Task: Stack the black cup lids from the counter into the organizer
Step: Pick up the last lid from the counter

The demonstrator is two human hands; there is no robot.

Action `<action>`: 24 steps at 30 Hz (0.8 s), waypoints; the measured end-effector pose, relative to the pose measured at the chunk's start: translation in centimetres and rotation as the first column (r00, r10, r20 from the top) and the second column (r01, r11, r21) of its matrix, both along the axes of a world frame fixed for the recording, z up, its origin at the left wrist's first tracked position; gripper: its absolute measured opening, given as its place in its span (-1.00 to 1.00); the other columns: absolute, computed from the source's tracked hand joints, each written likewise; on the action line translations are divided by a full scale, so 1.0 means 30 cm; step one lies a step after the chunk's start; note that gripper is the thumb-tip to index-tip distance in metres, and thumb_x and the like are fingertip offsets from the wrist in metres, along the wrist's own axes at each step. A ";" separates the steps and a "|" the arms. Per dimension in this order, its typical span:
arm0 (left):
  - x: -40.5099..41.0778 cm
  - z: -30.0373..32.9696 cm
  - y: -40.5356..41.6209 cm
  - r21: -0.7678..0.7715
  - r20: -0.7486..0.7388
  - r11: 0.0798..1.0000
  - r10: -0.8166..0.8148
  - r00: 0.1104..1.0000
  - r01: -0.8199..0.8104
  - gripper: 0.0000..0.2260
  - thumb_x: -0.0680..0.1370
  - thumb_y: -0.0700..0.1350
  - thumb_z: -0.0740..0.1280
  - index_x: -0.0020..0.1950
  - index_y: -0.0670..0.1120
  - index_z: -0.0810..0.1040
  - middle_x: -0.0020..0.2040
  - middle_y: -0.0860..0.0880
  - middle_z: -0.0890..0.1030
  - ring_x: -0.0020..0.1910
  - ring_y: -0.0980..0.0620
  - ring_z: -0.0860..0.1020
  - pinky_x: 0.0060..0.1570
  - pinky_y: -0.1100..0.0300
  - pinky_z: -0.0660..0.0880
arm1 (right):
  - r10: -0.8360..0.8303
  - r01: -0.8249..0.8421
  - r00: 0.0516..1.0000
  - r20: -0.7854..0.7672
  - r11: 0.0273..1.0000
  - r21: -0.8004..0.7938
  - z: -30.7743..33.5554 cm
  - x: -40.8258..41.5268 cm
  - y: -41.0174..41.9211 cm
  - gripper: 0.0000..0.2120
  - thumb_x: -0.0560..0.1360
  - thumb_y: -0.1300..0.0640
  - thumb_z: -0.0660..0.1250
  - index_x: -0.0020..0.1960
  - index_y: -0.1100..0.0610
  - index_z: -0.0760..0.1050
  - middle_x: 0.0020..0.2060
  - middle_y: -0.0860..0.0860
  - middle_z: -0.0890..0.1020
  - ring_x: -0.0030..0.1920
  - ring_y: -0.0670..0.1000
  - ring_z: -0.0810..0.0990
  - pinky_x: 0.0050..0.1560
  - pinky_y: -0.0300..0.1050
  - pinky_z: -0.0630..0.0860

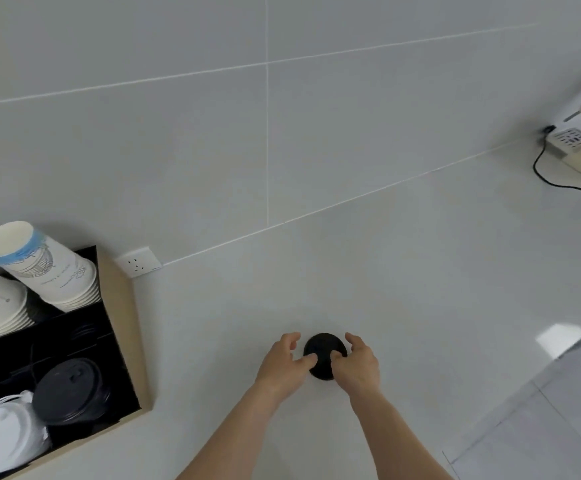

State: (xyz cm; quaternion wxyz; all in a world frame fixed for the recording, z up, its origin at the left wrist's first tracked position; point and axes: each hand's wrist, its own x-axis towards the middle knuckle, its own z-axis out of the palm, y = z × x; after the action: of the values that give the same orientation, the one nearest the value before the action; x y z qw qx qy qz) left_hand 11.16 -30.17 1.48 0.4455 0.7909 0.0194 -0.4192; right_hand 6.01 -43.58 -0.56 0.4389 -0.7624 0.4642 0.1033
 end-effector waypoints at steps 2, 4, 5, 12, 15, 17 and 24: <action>-0.013 -0.005 -0.030 -0.009 -0.068 1.000 -0.020 0.997 0.020 -0.41 0.53 0.00 0.33 0.52 0.06 0.23 0.47 0.03 0.35 0.45 0.02 0.34 0.35 0.14 0.33 | 0.009 -0.009 1.000 -0.002 1.000 0.021 -0.010 -0.005 -0.012 -0.45 0.50 0.16 0.28 0.48 0.04 0.28 0.37 0.12 0.45 0.32 0.15 0.48 0.24 0.08 0.51; -0.026 -0.013 -0.051 -0.036 -0.124 0.999 -0.036 0.992 0.032 -0.45 0.46 -0.02 0.36 0.43 0.12 0.30 0.32 0.16 0.45 0.32 0.09 0.44 0.30 0.17 0.38 | 0.006 -0.006 1.000 0.005 0.999 0.040 -0.018 -0.006 -0.019 -0.46 0.50 0.17 0.27 0.47 0.05 0.30 0.34 0.12 0.49 0.29 0.14 0.51 0.23 0.07 0.52; -0.031 -0.032 -0.056 -0.047 -0.142 0.999 -0.030 0.989 0.024 -0.39 0.39 0.01 0.37 0.44 0.11 0.32 0.29 0.19 0.51 0.27 0.12 0.49 0.31 0.13 0.43 | 0.001 -0.001 1.000 0.009 0.999 0.051 -0.019 -0.003 -0.020 -0.47 0.49 0.18 0.26 0.46 0.06 0.33 0.31 0.11 0.52 0.26 0.13 0.53 0.21 0.05 0.53; -0.008 0.009 0.002 -0.048 -0.058 0.984 0.167 0.984 -0.170 -0.55 0.47 -0.15 0.38 0.31 0.10 0.36 0.11 0.14 0.52 0.11 0.10 0.53 -0.06 0.29 0.43 | -0.035 0.032 0.998 0.057 0.998 0.050 0.024 0.053 0.022 -0.66 0.45 0.17 0.31 0.22 0.07 0.53 -0.03 -0.01 0.65 -0.03 0.06 0.62 0.05 0.02 0.60; 0.040 0.057 0.083 -0.004 0.093 0.958 0.285 0.954 -0.286 -0.59 0.49 -0.12 0.37 0.33 0.05 0.44 0.07 0.14 0.54 0.05 0.10 0.57 0.08 0.17 0.51 | -0.011 0.006 0.992 0.126 0.999 0.045 0.075 0.115 0.091 -0.74 0.45 0.14 0.34 0.13 0.05 0.57 -0.17 -0.08 0.61 -0.09 0.03 0.62 0.04 0.02 0.59; 0.071 0.092 0.158 0.011 0.200 0.925 0.371 0.907 -0.380 -0.66 0.49 -0.11 0.37 0.26 0.05 0.51 0.03 0.14 0.58 -0.03 0.13 0.60 0.12 0.10 0.55 | 0.025 -0.034 0.985 0.173 0.998 0.052 0.112 0.163 0.158 -0.79 0.45 0.13 0.35 0.08 0.03 0.59 -0.18 -0.09 0.63 -0.11 0.02 0.63 0.05 0.04 0.60; 0.152 0.198 0.495 -0.049 0.433 0.812 0.542 0.720 -0.582 -0.84 0.49 -0.12 0.39 0.02 0.11 0.61 -0.01 0.14 0.67 -0.14 0.27 0.60 -0.03 0.19 0.54 | 0.186 -0.209 0.925 0.332 0.977 0.034 0.239 0.305 0.483 -0.82 0.43 0.15 0.36 0.00 -0.01 0.65 -0.20 -0.11 0.68 -0.17 -0.06 0.64 -0.02 0.00 0.62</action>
State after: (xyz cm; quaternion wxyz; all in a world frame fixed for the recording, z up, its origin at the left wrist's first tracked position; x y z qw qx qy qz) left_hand 15.71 -15.31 7.43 0.5084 0.8386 0.1791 -0.0790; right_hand 15.15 -29.08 6.61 0.5230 -0.7962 0.3021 0.0347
